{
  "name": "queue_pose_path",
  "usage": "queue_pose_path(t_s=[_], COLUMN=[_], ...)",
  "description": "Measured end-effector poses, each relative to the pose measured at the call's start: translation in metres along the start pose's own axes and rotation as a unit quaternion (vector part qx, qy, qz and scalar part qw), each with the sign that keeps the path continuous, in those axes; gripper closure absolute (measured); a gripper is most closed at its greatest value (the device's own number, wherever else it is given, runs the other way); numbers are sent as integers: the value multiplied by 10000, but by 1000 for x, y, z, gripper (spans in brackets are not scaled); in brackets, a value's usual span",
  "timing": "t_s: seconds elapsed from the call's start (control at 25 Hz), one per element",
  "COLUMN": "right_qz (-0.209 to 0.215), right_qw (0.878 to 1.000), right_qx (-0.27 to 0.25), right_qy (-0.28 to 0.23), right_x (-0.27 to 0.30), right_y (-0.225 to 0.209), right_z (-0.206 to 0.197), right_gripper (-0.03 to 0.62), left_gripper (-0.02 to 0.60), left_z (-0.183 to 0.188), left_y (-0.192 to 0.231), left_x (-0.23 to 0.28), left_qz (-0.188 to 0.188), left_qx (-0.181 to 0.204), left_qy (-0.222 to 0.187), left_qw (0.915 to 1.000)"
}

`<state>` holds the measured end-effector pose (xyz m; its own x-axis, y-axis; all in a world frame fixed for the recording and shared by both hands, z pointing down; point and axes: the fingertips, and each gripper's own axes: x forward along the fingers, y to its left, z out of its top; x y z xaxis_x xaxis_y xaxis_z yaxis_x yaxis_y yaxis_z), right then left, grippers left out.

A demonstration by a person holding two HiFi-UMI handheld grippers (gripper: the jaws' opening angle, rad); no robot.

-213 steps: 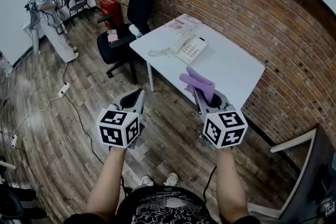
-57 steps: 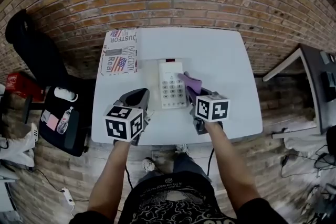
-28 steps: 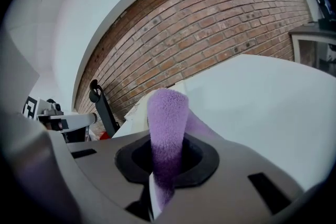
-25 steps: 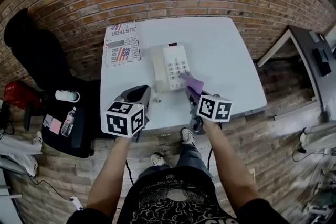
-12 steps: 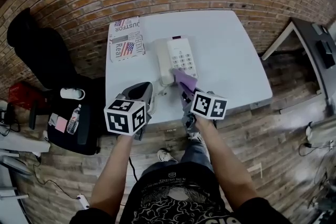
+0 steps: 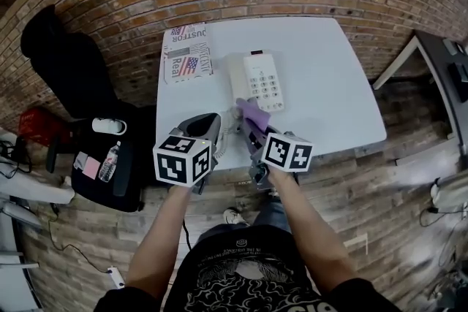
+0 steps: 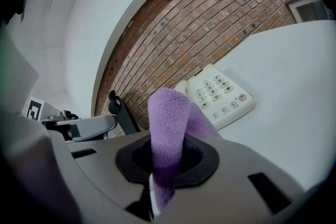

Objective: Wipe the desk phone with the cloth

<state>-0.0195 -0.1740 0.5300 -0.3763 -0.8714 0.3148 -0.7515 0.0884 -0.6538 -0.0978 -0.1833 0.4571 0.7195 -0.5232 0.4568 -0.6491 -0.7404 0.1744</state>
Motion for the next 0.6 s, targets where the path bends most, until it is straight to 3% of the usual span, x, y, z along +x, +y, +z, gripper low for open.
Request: queue_pose_path(t_s=[0.32,0.6], right_qz=[148,204], right_qw=[9991,9966], right_qx=[-341,-782], right_qy=[216,154], right_x=[1,-12], right_y=[14,25], right_z=[-3,40], right_gripper=[551,551], left_gripper=[575,575], left_z=[-2,4], left_y=[6,13], left_x=[-1,-1], left_qz=[54,107], left_qx=[-73,-258], left_qy=[-10,-109], left_qw=[10000,9995])
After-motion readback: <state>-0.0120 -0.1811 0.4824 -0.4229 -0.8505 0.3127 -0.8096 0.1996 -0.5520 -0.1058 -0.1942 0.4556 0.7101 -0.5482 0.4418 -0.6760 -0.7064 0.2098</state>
